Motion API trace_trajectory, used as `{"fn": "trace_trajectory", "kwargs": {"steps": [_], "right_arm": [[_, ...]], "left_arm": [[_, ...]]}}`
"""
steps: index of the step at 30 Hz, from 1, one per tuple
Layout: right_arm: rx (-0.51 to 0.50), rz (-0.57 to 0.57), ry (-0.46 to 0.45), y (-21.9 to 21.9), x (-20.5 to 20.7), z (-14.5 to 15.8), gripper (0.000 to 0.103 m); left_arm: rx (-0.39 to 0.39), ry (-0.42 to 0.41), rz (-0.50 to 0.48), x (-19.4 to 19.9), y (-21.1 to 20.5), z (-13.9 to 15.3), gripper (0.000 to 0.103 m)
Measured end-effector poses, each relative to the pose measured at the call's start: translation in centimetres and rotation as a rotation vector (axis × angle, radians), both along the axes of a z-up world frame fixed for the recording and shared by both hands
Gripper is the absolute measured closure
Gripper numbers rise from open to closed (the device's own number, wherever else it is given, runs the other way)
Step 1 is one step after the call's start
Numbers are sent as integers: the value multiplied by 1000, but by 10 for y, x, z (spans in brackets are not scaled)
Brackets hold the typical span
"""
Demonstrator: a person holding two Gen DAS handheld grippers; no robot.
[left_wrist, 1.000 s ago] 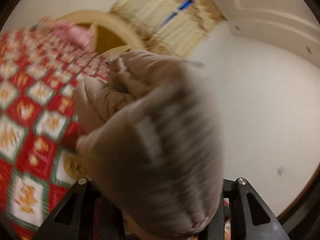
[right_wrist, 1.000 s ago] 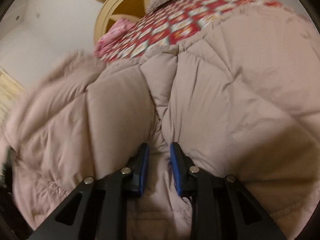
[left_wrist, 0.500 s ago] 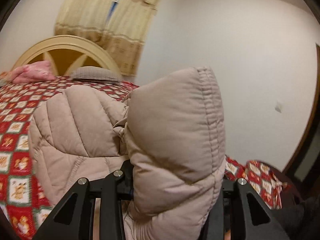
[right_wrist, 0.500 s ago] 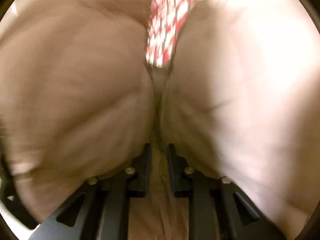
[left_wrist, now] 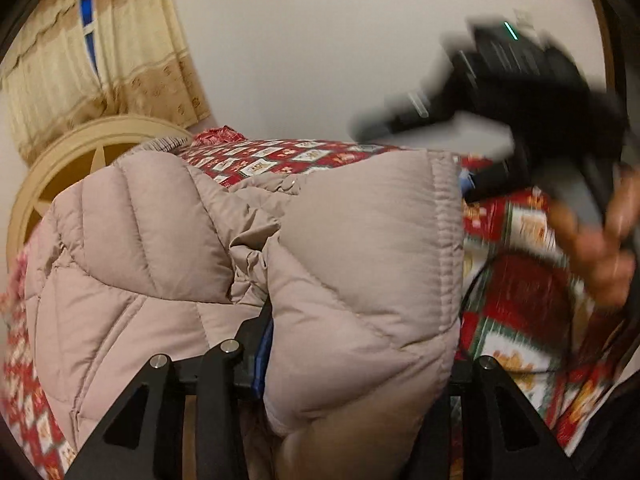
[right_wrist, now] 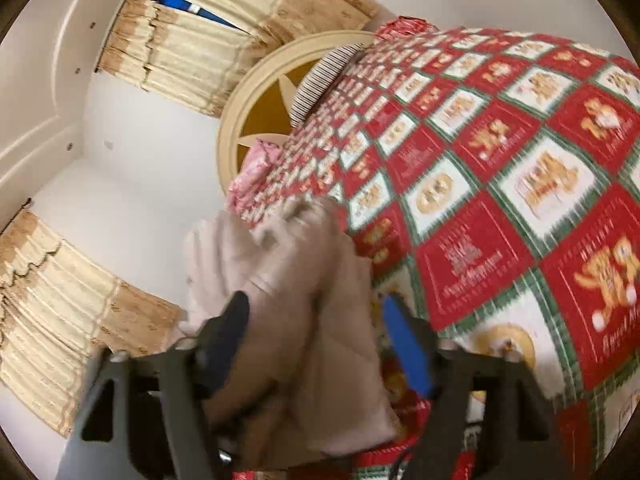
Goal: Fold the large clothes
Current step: 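Grasp the folded jacket bundle with the right tool and lift it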
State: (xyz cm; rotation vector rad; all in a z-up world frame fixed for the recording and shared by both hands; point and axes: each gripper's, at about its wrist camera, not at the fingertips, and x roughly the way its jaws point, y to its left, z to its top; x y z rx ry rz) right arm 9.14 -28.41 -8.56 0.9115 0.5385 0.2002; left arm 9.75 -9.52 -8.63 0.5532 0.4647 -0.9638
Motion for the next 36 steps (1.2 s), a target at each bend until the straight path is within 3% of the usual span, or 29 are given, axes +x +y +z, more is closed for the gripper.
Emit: {"fn": "trace_trajectory", "kwargs": {"steps": [4,6,7,8,9,11,16,18,21,23,24,26,28,31,32,36], "right_arm": [[-44,88,-19,11,8,19,19],[-163,106,25,21,32,20,23],[-213,122,45,28,41,16,32],[-263,157,64,36,50,11,61],[-310,192,93,47,57,6,72],[-354,198,138,56,69,-6,74],[-367,211,134,59,68,-29,75],[-344,211,136,56,67,-35,75],[-325,209,135,55,68,-40,75],[-339,203,133,59,66,-38,75],[-360,199,130,62,65,-35,75],[-394,189,123,68,65,-30,75],[-401,191,104,72,66,-26,76],[-352,224,69,80,68,-22,77],[-333,241,58,84,70,-22,77],[-214,292,73,88,85,-39,77]], "left_arm": [[-61,38,15,6,12,-4,56],[-73,20,9,2,17,-5,53],[-64,0,3,-4,20,-5,50],[-53,-21,1,-13,22,-5,49],[-42,-44,3,-20,23,-3,49],[-52,-53,-3,-30,42,5,49],[-157,85,-83,-41,118,44,49],[-218,99,-77,-40,148,62,49],[-355,100,29,-10,186,86,40],[-439,78,218,26,205,91,32],[-462,60,330,49,208,88,32],[-471,28,460,82,208,77,32],[-478,53,511,116,194,59,32],[-553,207,500,149,170,35,32],[-569,214,500,150,164,34,32],[-535,111,433,134,142,52,32]]}}
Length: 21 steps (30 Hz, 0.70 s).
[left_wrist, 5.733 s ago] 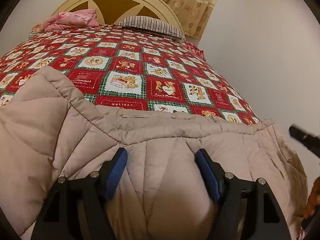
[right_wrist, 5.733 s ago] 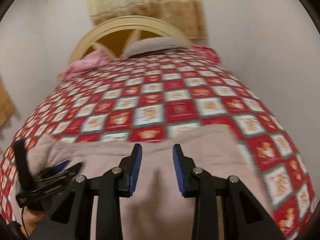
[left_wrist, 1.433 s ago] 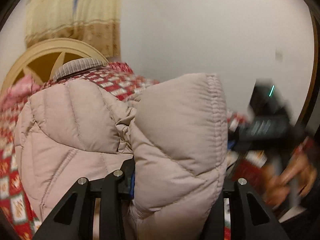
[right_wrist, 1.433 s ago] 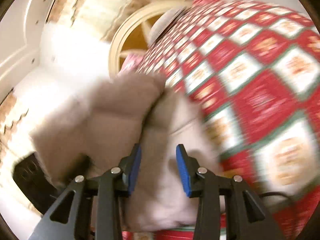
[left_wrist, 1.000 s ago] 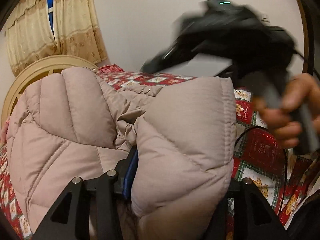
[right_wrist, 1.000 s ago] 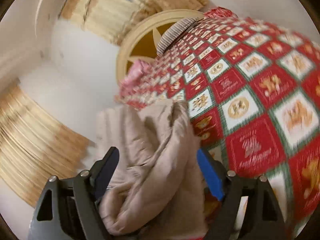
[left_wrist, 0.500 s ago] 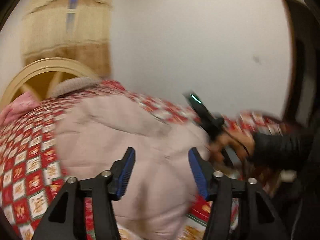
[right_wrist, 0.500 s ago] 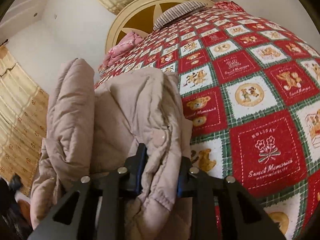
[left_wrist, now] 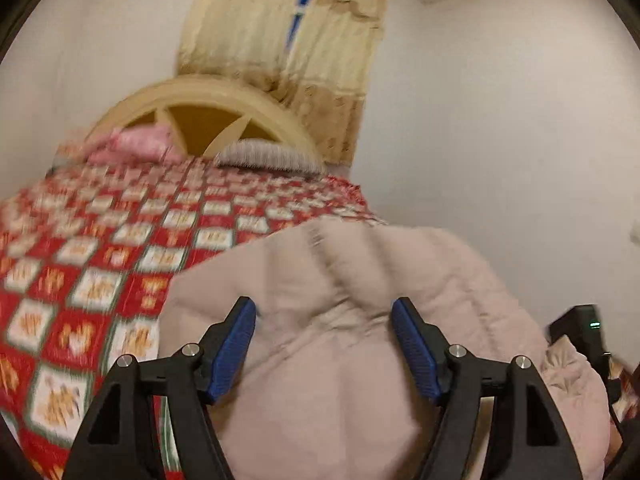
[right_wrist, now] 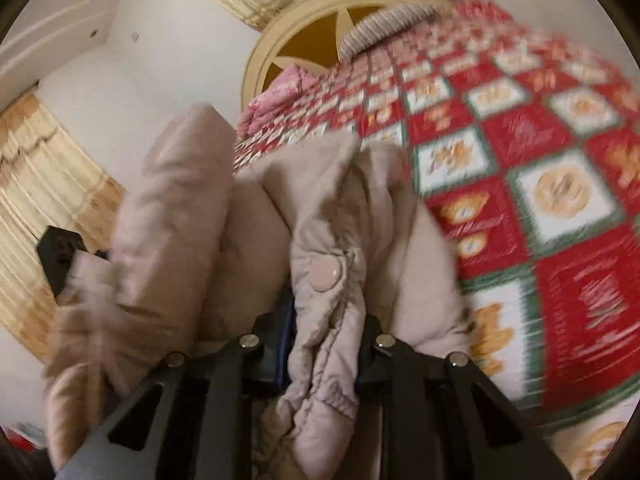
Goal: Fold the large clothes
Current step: 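Grasp the folded jacket bundle with the right tool and lift it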
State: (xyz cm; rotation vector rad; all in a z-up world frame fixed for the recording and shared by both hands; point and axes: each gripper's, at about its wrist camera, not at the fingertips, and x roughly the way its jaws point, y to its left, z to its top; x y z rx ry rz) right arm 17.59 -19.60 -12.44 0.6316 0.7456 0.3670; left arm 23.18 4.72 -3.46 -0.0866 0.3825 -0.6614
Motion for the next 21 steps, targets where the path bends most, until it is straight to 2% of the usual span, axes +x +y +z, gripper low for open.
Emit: {"fn": "trace_trajectory", "kwargs": {"steps": [3,4,6,11,15,21], "right_arm": [[50,80,46,10,13,-19,78],[53,84,51,11,15,-21,78],[101,80,69,4,18,-29,82],[246,92,87,-16,17,-50,89],[300,92,102,-25,19,-56,93],[296,77,107,-28,19,-56,94]], "left_arm": [[108,-51,-53,-2,-31,6,32],[152,-67,-72,-2,-45,7,32],[192,-83,-119,-5,-65,3,32],[351,-11,-212,1,-119,-17,28],[403,38,-228,9,-132,-31,26],[462,38,-224,11,-137,-51,25]]}}
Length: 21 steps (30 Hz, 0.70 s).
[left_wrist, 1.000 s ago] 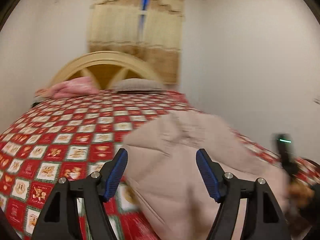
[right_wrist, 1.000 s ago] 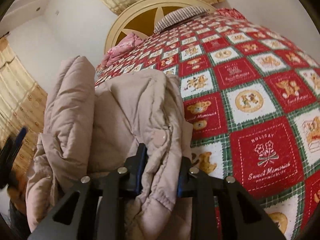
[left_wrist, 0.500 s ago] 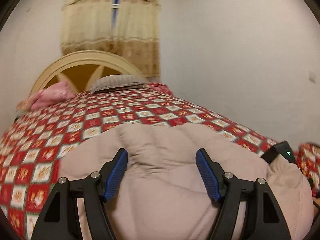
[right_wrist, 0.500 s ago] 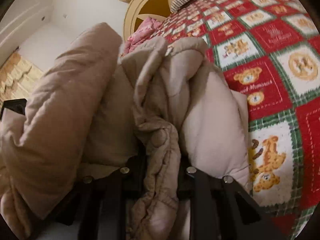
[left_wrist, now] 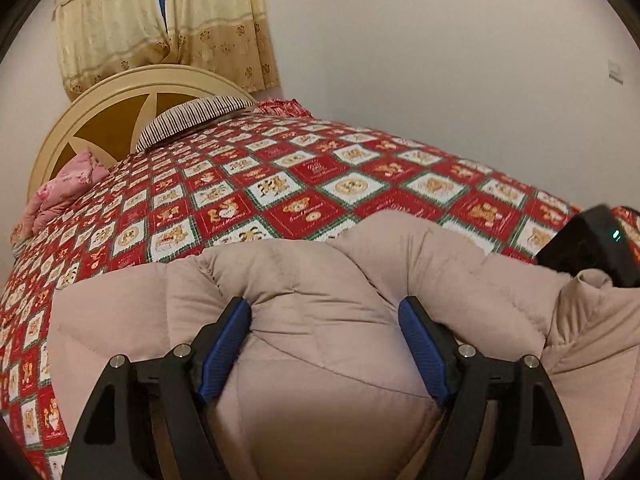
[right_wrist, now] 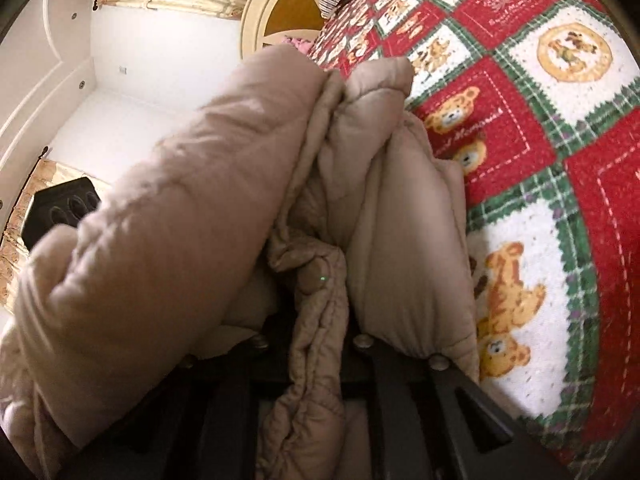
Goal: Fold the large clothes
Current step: 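Grasp the folded jacket bundle with the right tool and lift it, then grasp the jacket bundle with the left tool beside the right tool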
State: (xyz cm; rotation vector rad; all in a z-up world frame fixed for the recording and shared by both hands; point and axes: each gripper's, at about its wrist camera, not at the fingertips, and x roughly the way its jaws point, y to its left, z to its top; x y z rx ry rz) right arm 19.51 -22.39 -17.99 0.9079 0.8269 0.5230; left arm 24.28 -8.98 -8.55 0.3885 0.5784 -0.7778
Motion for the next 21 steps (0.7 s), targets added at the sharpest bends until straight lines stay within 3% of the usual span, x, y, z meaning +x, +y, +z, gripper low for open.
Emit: {"fn": "trace_trajectory", "kwargs": {"steps": [7,8,9,11,14,17,21], "right_arm": [[-45,-55,12,-18,-28,16,83],[-35,-77,12,-28,-41,21,74],[-28,-100,8,-37,-52,26,58],[-72,-164,-2,-52,-72,41,44],[-187,-231,-84,-68,-98,81,44],[-282,-172,-231,-49,-95,134,44],[-487,-100,-223,-2,-49,150,47]], "left_arm": [[47,5,-5,2,-4,-11,25],[48,5,-4,2,-4,-11,25],[47,5,-4,2,-4,-12,25],[49,3,-4,2,-5,-12,25],[61,-5,-2,1,-6,-13,25],[79,-22,3,-1,-8,-14,25],[84,-31,5,-1,-8,-15,25]]}}
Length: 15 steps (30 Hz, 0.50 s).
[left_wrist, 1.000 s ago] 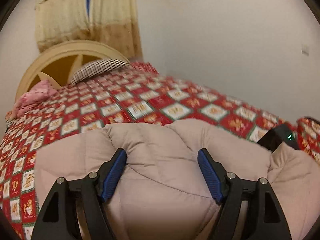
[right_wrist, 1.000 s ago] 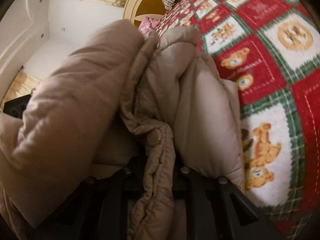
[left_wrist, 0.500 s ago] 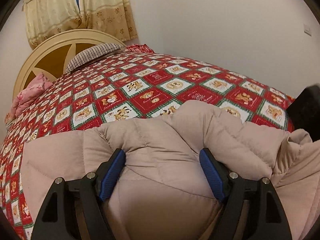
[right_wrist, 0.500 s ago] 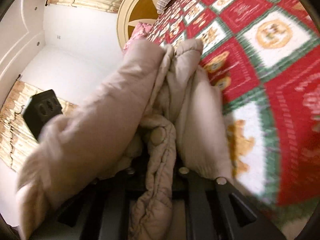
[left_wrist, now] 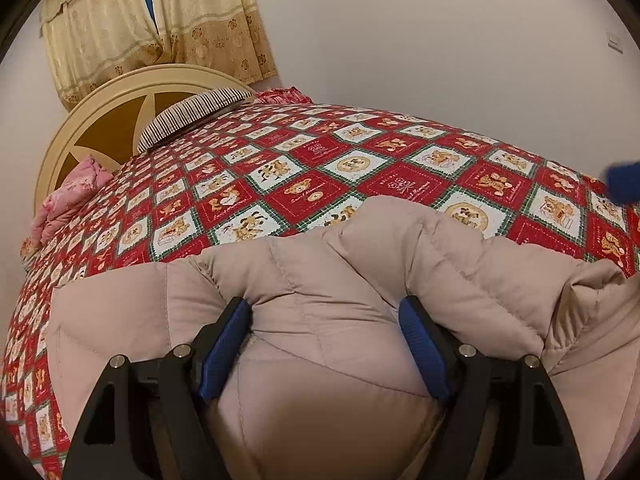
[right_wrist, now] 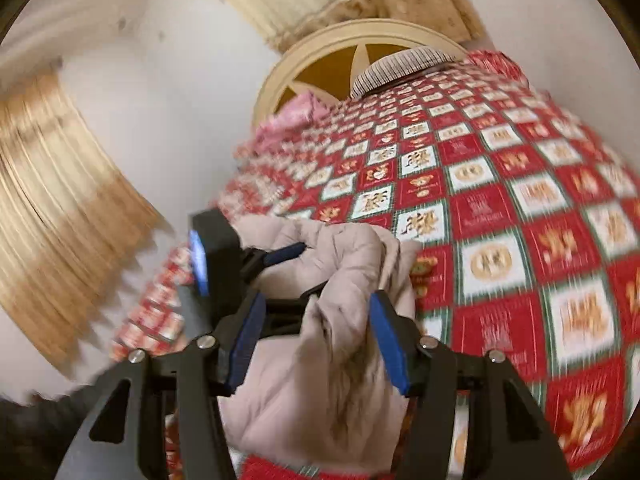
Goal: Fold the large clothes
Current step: 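Grasp the jacket bundle with the left tool beside the right tool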
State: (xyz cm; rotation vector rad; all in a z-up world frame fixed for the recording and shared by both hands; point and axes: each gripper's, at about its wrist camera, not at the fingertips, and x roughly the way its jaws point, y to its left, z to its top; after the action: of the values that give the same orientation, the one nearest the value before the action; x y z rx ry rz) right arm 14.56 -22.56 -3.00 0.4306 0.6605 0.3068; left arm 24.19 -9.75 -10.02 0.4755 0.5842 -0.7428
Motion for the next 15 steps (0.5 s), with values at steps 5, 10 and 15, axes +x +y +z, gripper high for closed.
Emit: {"fn": "trace_trajectory", "kwargs": {"steps": [5,10,15], "right_arm": [[88,-19,166,6,9,-50,66],[132,-92,174,0,-3,-101,67],[126,-112,125,6,-13,-108,67]], "left_arm": [[-1,3,-7,1,0,-1,25],[9,4,-21,0,-3,-2,24],[-21,-7,-19,-3,1,1,24]]}}
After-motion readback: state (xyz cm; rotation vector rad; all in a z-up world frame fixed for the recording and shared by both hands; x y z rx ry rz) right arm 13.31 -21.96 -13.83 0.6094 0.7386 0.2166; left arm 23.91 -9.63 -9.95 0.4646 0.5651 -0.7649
